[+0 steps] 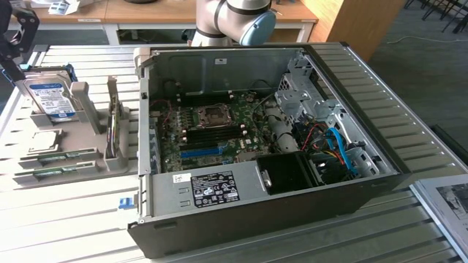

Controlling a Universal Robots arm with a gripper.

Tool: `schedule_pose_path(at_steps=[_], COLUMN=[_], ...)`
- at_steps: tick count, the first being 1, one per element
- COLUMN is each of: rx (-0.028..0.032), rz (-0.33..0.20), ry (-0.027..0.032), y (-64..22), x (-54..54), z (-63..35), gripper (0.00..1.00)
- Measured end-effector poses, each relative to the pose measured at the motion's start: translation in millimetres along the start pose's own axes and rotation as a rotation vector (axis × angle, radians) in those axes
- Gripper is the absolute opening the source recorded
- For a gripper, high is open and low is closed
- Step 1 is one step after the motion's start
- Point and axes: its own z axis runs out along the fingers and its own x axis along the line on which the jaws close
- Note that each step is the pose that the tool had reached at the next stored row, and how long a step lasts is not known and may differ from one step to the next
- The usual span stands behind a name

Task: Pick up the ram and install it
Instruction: 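Pick up the ram and move it above insertion slot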

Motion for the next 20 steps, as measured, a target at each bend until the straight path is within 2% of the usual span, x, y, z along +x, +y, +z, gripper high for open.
schedule_pose_path(at_steps=[1, 20], rx=[-0.0007, -0.0070], rz=[-0.028, -0.309], ry=[0.0010, 0.0115], y=[0.0, 0.0], x=[0.0, 0.0], z=[0.0, 0.5], gripper=[0.10, 0.10])
